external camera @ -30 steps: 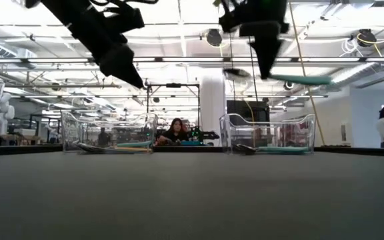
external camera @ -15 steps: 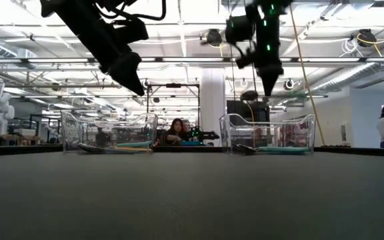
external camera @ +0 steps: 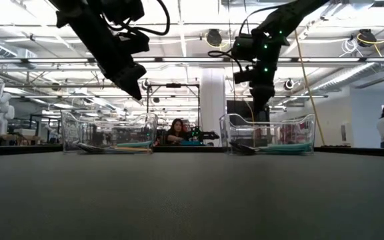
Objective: Sort silverware by color (type)
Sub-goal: Return to Home Position
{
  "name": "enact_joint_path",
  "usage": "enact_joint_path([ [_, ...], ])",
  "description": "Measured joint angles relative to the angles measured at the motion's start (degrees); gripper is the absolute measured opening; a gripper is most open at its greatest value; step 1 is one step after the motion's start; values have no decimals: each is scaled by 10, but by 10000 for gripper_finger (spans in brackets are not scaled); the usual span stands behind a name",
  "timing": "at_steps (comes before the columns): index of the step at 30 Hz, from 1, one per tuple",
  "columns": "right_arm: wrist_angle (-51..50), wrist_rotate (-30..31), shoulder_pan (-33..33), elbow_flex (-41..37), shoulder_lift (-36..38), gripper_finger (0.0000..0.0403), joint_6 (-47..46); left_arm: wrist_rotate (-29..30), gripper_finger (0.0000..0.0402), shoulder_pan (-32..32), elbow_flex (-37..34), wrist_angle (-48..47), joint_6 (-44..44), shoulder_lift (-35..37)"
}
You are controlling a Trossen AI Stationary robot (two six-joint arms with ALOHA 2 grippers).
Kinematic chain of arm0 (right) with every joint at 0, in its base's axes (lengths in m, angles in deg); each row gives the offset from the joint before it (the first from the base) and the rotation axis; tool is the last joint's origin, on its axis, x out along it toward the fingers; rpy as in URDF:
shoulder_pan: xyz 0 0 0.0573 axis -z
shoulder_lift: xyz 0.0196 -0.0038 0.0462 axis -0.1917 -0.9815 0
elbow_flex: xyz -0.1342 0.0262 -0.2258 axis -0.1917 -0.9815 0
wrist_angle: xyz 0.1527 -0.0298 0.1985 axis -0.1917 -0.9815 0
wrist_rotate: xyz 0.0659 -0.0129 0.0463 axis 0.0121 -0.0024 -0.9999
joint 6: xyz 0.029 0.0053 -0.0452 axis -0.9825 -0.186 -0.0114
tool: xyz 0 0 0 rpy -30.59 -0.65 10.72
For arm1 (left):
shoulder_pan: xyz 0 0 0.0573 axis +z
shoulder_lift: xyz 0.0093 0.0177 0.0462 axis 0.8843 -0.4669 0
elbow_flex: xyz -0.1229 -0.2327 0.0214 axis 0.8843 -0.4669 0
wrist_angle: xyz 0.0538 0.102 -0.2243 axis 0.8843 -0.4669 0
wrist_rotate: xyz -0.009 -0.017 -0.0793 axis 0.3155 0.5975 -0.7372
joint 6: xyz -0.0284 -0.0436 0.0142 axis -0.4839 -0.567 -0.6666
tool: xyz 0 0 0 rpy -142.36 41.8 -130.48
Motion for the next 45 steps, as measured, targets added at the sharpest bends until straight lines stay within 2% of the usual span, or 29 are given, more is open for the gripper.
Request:
enact_joint_path([
  [4, 5, -58, 0, 2, 0, 1, -112, 0, 73, 8, 0, 3, 1, 0],
  [7, 14, -140, -10, 1, 1, 0, -177, -16, 73, 18, 0, 28, 28, 0],
  [9, 57, -199, -24, -14, 13, 0, -198, -59, 73, 27, -1, 60, 61, 0],
  [11, 120, -238, -47, -42, 32, 0, -215, -117, 73, 35, -16, 133, 94, 0],
  [14, 229, -260, -85, -100, 72, 0, -247, -205, 73, 41, -53, 241, 122, 2],
  [17, 337, -272, -128, -172, 123, 0, -287, -257, 73, 43, -88, 328, 132, 3],
  [24, 612, -271, -232, -346, 233, 0, -396, -336, 73, 47, -166, 509, 131, 3],
  [27, 673, -252, -277, -388, 270, 0, -420, -370, 73, 51, -191, 580, 131, 5],
  [30, 641, -177, -320, -399, 302, 0, -411, -377, 73, 60, -211, 623, 131, 22],
  [33, 594, -113, -360, -400, 332, 0, -390, -377, 73, 71, -222, 615, 131, 63],
  [40, 546, -99, -401, -400, 445, 0, -345, -425, 73, 82, -272, 631, 131, 209],
  [45, 509, -45, -406, -417, 529, 0, -330, -429, 73, 82, -317, 632, 119, 307],
])
